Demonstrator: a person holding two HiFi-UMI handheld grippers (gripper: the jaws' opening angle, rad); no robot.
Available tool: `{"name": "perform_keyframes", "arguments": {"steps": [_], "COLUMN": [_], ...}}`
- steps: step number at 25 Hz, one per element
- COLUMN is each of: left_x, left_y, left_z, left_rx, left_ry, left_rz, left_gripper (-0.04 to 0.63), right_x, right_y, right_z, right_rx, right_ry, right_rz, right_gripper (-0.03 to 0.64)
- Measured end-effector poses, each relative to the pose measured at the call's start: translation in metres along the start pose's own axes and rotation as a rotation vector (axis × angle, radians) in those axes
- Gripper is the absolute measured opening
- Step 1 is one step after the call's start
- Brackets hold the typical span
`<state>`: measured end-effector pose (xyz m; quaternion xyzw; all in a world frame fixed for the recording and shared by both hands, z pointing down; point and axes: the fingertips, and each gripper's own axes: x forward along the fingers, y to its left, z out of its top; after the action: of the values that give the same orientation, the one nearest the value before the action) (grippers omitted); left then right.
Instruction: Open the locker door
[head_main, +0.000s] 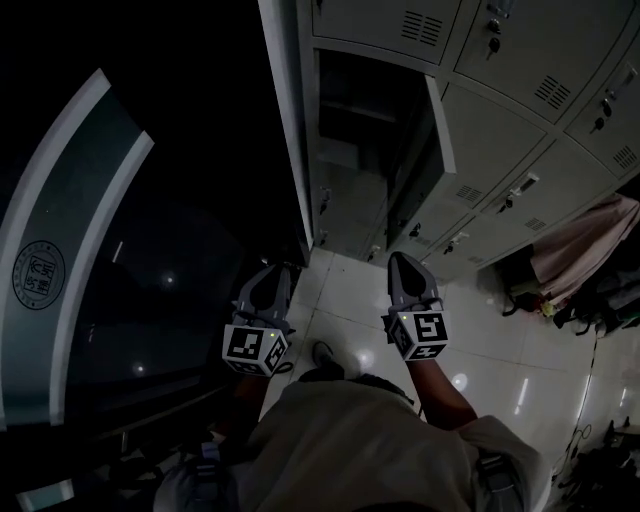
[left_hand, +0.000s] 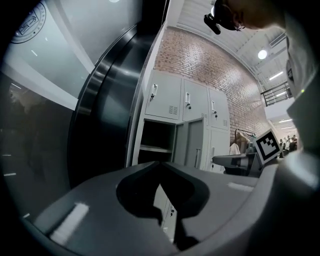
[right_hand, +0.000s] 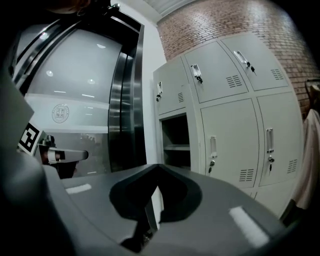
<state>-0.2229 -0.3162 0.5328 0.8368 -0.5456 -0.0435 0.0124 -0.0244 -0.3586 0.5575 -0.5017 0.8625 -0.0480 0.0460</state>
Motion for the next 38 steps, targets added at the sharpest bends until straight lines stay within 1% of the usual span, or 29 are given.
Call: {"name": "perform_keyframes", "arguments": {"steps": [2,5,9,14,19,24,29,34,36,38], "left_x": [-0.005,-0.012,-0.016,-0.031,-0.058,-0.096,-0.141,-0.181,-0.193,-0.203], "left_y": [0.004,0.004,-0.017,-0.072,-0.123,-0.179,-0.239,-0.278,-0.292,-0.308], "left_z": [0.005,0.018,0.032,0.041,0.034,0.036,0.03,0.019,0.024,0.031], "left_rx": [0.0,0.002,0.029,0.041,0.049,0.057,0.085,0.067,0.057,0.067], "left_ry": [-0.003,-0.022,-0.044,-0.053,-0.036,-0.038,-0.046,-0.022,-0.034,-0.05], "left_rz": [0.007,0.018,0.008,-0.019,-0.036,-0.038,-0.063,-0.062,-0.075,-0.082], "left_gripper": [0.0,0.0,0.0,0.0,0.0,0.0,0.0,0.0,0.0,0.0], "right_x": [0.001,-0.006,-0.039,-0.099,-0.16,-0.224,-0.292,-0.347,-0.366,-0.383], "right_y": [0.001,0.0,-0.002,-0.012,-0.021,-0.019,-0.008,-0.001,0.002,0.003], "right_z": [0.002,0.019,0.045,0.058,0.066,0.074,0.066,0.064,0.07,0.075], "right_rx": [-0.002,-0.028,-0.031,-0.013,-0.02,-0.009,-0.017,0.007,0.002,0.002], "right_ry": [0.004,-0.018,-0.064,-0.079,-0.108,-0.132,-0.147,-0.154,-0.167,-0.182], "right_rz": [0.004,0.002,0.004,0.001,-0.016,-0.012,-0.006,-0.005,-0.004,0.001], "right_gripper": [0.002,0.002,0.002,0.002,0.002,0.002,0.002,0.002,0.002,0.002]}}
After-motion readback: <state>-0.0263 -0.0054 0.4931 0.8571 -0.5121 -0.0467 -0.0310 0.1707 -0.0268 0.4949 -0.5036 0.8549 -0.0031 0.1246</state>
